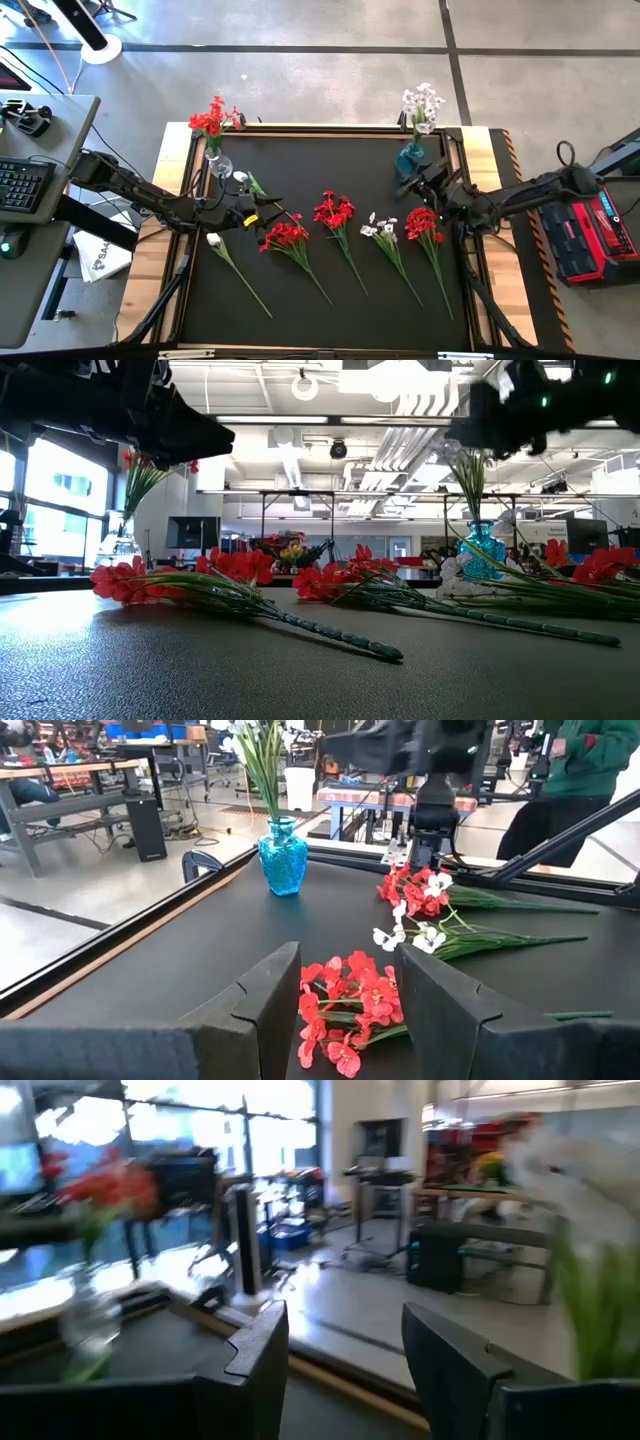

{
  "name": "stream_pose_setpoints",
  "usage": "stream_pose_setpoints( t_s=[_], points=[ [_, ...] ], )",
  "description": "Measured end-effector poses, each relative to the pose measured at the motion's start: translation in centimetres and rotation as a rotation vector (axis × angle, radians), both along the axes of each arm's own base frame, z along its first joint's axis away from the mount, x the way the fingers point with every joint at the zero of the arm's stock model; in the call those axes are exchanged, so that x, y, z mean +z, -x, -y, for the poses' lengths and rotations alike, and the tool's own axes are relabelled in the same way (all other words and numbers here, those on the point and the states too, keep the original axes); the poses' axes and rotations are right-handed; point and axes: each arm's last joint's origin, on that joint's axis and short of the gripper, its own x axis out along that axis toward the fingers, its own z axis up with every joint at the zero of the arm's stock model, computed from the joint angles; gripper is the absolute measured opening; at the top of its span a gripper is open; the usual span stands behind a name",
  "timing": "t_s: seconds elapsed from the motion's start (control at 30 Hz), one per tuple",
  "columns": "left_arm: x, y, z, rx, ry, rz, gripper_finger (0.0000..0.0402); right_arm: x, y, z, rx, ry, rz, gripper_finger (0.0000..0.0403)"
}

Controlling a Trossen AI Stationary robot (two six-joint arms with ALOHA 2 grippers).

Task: Sort flowers into vase by color
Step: Put the left red flowers into the transparent vase

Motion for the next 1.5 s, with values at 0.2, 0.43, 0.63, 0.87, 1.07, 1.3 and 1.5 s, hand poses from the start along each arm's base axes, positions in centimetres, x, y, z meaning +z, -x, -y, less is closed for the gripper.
stream_pose_setpoints(
  t_s=[0.2, 0.43, 0.63, 0.87, 1.07, 1.3, 1.5],
  points=[
    [0.0, 0.0, 0.0, 0.004, 0.038, 0.013, 0.0151, 2.7, -2.1, -3.8, 0.087, 0.011, -0.162, 0.0169],
    [2.0, -1.3, 0.6, 0.005, 0.101, -0.017, 0.0145, 2.9, -4.3, -6.5, 0.167, 0.052, -0.296, 0.0169],
    [5.2, -2.8, 1.7, 0.053, 0.156, -0.339, 0.0130, 1.0, -5.5, -7.1, 0.175, 0.077, -0.380, 0.0169],
    [7.1, -3.7, 3.5, 0.077, 0.497, -0.704, 0.0126, -0.8, -6.5, -7.6, 0.215, 0.091, -0.451, 0.0169],
    [6.2, -5.2, 5.5, 0.199, 0.764, -0.785, 0.0126, -2.1, -7.2, -7.9, 0.221, 0.105, -0.504, 0.0169],
    [2.2, -7.9, 6.7, 0.428, 0.925, -0.693, 0.0128, -3.4, -7.6, -8.1, 0.222, 0.150, -0.585, 0.0169],
    [-0.3, -10.4, 6.4, 0.437, 1.019, -0.684, 0.0152, -3.4, -7.7, -8.1, 0.227, 0.192, -0.624, 0.0169]
  ],
)
